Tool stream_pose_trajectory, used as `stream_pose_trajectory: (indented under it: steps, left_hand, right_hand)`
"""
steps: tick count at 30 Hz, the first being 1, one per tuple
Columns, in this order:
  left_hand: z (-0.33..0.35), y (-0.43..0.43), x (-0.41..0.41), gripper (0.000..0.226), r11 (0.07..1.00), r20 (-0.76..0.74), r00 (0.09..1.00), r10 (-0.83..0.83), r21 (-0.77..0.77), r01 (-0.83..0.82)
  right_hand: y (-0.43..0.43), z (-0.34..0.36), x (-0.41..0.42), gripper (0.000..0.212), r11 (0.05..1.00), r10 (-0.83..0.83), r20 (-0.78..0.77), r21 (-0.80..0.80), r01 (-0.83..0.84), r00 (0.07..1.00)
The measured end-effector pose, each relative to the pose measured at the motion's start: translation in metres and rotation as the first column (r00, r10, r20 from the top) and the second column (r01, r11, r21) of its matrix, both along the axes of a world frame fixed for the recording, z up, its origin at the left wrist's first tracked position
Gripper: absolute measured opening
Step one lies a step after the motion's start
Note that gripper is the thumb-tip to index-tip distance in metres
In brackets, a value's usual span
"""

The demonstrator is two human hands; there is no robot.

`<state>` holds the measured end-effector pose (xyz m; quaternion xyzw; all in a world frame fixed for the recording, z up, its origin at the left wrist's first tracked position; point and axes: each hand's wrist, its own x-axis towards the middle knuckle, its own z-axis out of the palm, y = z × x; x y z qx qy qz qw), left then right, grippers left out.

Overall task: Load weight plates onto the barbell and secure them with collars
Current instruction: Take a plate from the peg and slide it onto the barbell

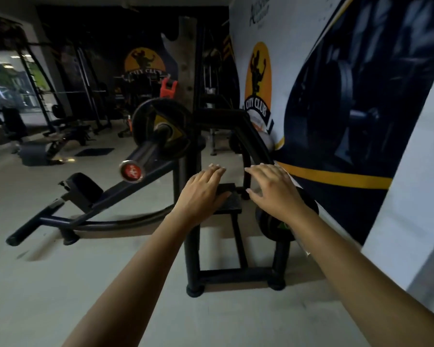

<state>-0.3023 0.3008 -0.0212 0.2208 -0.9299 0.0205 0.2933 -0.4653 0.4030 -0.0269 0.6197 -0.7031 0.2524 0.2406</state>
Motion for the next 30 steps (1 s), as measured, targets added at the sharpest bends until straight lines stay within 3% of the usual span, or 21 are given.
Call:
stream_pose_trajectory:
  steps: [6, 16, 25, 30]
  left_hand:
    - [-0.057, -0.036, -0.124, 0.059, 1.0, 0.101, 0.995, -0.014, 0.007, 0.014]
    - [-0.157, -0.083, -0.318, 0.058, 0.915, 0.234, 0.972, 0.0, 0.393, -0.095]
    - [-0.235, -0.108, -0.403, 0.052, 0.755, 0.357, 0.934, 0.002, 0.612, -0.235]
    - [-0.255, -0.117, -0.427, 0.051, 0.695, 0.307, 0.951, -0.022, 0.689, -0.206]
  right_hand:
    - [-0.024, -0.051, -0.121, 0.048, 0.994, -0.063, 0.068, 0.097, 0.057, 0.996]
    - [-0.081, -0.135, -0.316, 0.05, 0.908, -0.151, 0.273, 0.418, 0.024, 0.95]
    - [-0.114, -0.215, -0.407, 0.055, 0.774, -0.309, 0.404, 0.632, -0.019, 0.861]
    - [-0.118, -0.238, -0.428, 0.06, 0.749, -0.319, 0.462, 0.658, -0.078, 0.828]
